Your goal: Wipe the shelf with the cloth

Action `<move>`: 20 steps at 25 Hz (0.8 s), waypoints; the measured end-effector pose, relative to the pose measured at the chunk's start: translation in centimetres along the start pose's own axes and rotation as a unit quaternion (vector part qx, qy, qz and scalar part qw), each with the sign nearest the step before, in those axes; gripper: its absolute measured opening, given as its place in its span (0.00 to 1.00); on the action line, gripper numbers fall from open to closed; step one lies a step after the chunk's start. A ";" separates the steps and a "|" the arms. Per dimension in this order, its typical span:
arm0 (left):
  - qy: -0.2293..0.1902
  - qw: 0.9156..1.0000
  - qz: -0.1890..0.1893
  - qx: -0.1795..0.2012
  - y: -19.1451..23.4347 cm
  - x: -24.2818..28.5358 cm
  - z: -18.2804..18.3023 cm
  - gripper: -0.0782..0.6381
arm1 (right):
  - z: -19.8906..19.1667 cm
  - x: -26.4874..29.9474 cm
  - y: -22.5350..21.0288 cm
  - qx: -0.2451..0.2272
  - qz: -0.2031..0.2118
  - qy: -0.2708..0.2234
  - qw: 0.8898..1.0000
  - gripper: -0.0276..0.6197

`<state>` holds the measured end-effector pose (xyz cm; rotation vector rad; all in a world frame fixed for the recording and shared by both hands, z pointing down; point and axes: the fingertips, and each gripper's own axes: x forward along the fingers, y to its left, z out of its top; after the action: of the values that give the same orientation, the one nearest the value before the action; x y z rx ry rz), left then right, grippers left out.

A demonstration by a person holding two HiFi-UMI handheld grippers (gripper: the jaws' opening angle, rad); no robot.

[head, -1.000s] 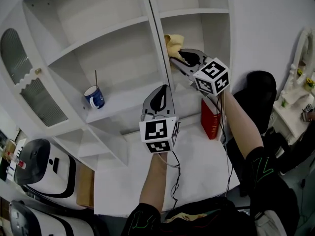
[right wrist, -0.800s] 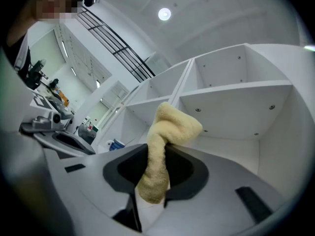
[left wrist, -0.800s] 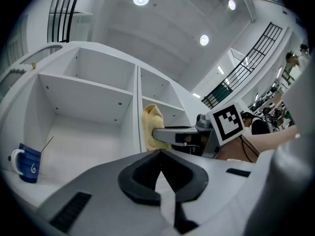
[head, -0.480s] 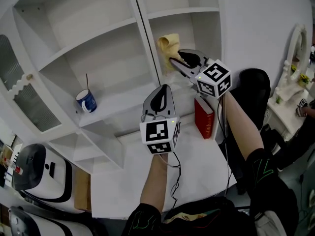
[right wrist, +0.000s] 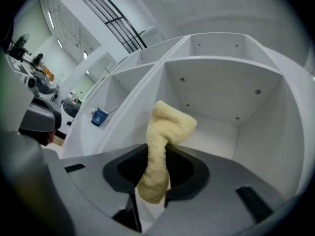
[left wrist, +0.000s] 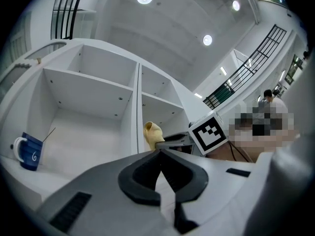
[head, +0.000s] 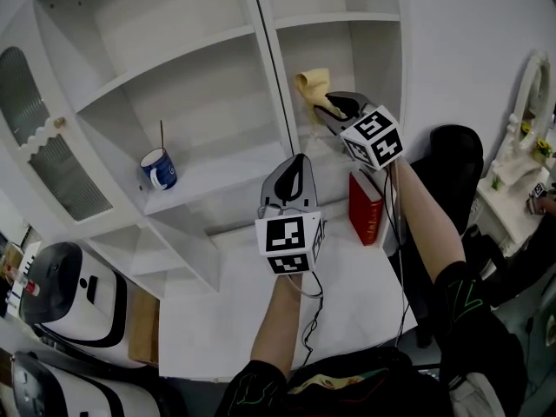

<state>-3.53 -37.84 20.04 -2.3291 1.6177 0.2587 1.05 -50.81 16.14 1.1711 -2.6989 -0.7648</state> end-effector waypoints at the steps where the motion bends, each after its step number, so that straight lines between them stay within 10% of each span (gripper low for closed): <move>1: 0.002 1.000 0.000 -0.001 -0.1 -0.1 -0.2 0.11 | -0.5 0.3 0.1 -0.014 -0.005 0.014 1.000 0.21; 20: 0.021 1.000 0.010 -0.021 1.8 -1.9 -2.4 0.11 | -3.9 4.1 4.6 -0.111 0.061 0.134 0.983 0.21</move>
<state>-5.96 -37.59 22.61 -2.3661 1.6706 0.2509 -3.73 -52.61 21.32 0.9699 -2.3709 -0.8007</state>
